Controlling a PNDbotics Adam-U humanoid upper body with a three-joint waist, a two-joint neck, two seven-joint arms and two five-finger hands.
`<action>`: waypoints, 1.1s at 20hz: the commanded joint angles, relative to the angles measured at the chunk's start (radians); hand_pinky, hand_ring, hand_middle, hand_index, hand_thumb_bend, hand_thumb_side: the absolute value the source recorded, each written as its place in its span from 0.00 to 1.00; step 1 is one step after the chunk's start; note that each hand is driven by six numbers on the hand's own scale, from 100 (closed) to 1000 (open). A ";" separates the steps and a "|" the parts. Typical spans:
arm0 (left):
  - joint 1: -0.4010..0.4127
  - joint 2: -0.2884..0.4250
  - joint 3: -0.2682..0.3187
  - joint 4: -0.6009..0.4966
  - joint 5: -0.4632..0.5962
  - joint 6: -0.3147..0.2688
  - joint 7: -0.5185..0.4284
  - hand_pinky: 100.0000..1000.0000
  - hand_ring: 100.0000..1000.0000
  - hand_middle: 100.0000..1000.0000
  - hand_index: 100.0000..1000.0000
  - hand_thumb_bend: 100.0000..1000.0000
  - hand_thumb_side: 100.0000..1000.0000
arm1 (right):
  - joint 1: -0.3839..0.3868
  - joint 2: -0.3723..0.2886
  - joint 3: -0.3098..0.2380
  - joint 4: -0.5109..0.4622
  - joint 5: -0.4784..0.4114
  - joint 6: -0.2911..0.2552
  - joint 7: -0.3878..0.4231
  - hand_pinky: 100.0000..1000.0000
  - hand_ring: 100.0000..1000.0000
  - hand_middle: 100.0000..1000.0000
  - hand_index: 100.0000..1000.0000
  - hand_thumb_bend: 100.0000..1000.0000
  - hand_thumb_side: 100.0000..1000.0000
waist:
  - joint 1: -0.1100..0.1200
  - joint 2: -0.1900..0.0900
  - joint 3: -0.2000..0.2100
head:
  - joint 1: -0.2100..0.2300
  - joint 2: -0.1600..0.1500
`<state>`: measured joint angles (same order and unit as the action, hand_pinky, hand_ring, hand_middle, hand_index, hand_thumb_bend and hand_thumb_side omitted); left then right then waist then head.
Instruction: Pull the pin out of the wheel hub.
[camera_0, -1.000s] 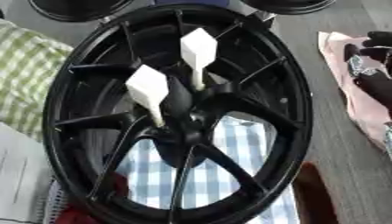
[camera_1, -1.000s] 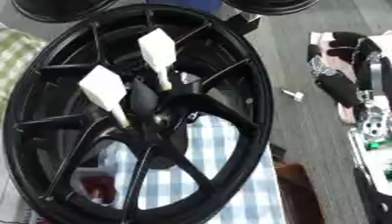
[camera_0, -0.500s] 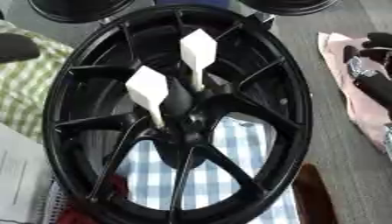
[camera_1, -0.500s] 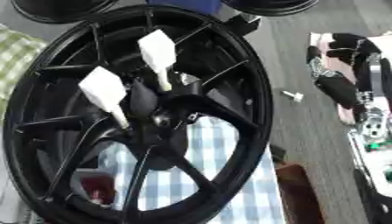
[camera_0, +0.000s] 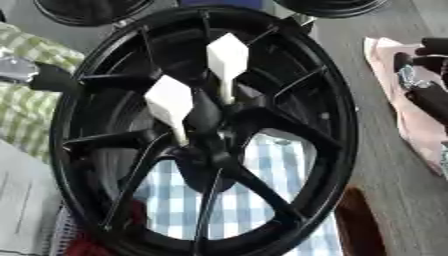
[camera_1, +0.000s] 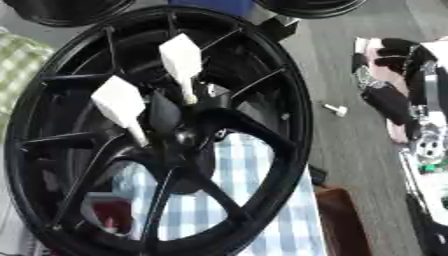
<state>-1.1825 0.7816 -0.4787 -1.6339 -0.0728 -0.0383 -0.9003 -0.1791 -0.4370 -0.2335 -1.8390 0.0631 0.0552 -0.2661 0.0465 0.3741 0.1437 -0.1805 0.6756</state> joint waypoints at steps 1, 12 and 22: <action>-0.034 -0.003 -0.023 0.020 -0.015 -0.012 -0.007 0.79 0.73 0.71 0.81 0.48 0.48 | -0.006 -0.031 -0.001 -0.011 -0.003 -0.002 0.004 0.83 0.66 0.60 0.71 0.29 0.22 | 0.003 -0.028 -0.001 | -0.005 -0.013; -0.060 -0.039 -0.099 0.032 -0.053 -0.039 -0.007 0.80 0.75 0.76 0.82 0.46 0.43 | -0.011 -0.030 0.007 -0.009 -0.001 -0.002 0.012 0.83 0.66 0.60 0.71 0.29 0.22 | 0.007 -0.025 -0.005 | -0.007 -0.041; -0.065 -0.055 -0.140 0.026 0.027 -0.077 -0.007 0.79 0.75 0.76 0.80 0.43 0.30 | -0.012 -0.027 0.009 -0.009 0.000 -0.002 0.014 0.83 0.66 0.60 0.71 0.30 0.22 | 0.006 -0.021 -0.008 | -0.001 -0.048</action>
<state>-1.2241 0.7155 -0.6244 -1.6011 -0.0545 -0.1072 -0.9072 -0.1842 -0.4386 -0.2213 -1.8389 0.0631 0.0547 -0.2540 0.0467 0.3741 0.1367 -0.1852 0.6400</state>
